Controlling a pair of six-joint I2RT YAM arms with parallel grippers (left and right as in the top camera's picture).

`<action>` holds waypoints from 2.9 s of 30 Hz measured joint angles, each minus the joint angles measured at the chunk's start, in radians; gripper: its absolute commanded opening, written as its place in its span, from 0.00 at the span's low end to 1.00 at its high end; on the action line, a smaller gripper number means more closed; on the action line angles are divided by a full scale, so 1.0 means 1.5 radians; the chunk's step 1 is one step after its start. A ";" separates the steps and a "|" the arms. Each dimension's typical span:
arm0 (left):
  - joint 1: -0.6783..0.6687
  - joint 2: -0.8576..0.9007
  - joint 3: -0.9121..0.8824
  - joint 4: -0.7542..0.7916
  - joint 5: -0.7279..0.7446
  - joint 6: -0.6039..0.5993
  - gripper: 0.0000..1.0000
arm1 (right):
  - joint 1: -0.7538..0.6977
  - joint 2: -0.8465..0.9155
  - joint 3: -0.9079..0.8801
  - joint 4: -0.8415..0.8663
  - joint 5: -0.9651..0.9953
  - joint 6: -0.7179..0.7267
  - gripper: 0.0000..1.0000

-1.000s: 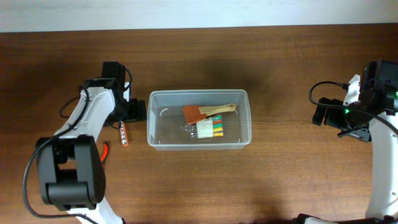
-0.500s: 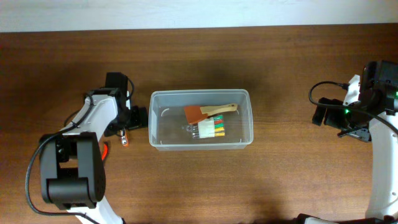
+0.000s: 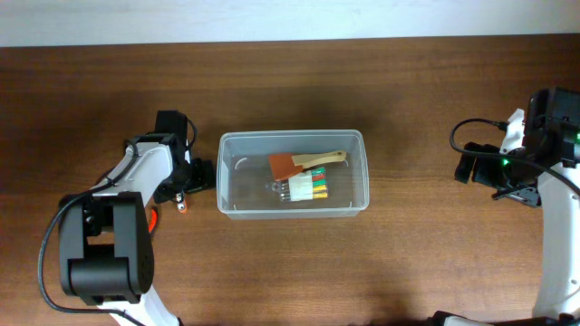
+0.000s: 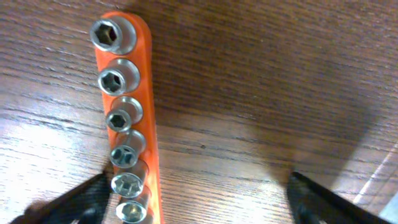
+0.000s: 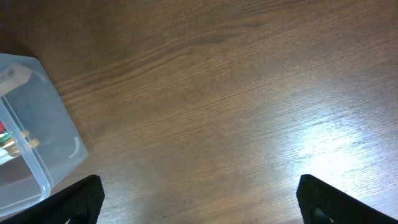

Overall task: Pack container
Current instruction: 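Close the left gripper on the orange socket rail and lift it, then carry the socket rail with the left gripper into the container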

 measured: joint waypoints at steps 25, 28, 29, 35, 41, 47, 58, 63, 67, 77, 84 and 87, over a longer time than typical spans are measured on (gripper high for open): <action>0.005 0.000 -0.001 0.002 -0.006 -0.005 0.35 | 0.000 0.000 0.000 0.000 -0.003 0.000 0.99; 0.005 0.000 -0.001 0.002 -0.006 -0.004 0.34 | 0.000 0.000 0.000 -0.001 -0.003 0.000 0.99; 0.005 0.000 -0.001 0.002 -0.006 -0.005 0.34 | 0.000 0.000 0.000 -0.002 -0.003 0.001 0.99; 0.005 0.000 -0.001 0.002 -0.006 -0.005 0.27 | 0.000 0.000 0.000 -0.003 -0.003 0.000 0.99; 0.005 0.000 -0.001 0.002 -0.006 -0.005 0.15 | 0.000 0.000 0.000 -0.003 -0.003 0.000 0.99; 0.005 0.000 -0.001 0.004 -0.006 -0.005 0.02 | 0.000 0.000 0.000 -0.003 -0.003 0.000 0.99; 0.005 -0.002 0.085 -0.072 -0.007 0.016 0.02 | 0.000 0.000 0.000 -0.003 -0.003 0.000 0.99; 0.003 -0.047 0.215 -0.152 -0.006 0.052 0.02 | 0.000 0.000 0.000 -0.003 -0.003 0.000 0.99; -0.020 -0.118 0.306 -0.189 -0.006 0.128 0.02 | 0.000 0.000 0.000 -0.003 -0.003 0.000 0.99; -0.239 -0.152 0.334 -0.282 0.046 0.452 0.02 | 0.000 0.000 0.000 -0.003 -0.003 0.000 0.99; -0.301 -0.098 0.334 -0.275 0.052 0.620 0.02 | 0.000 0.000 0.000 -0.003 -0.003 0.000 0.99; -0.301 -0.046 0.334 -0.275 0.051 0.635 0.02 | 0.000 0.000 0.000 -0.003 -0.005 0.000 0.99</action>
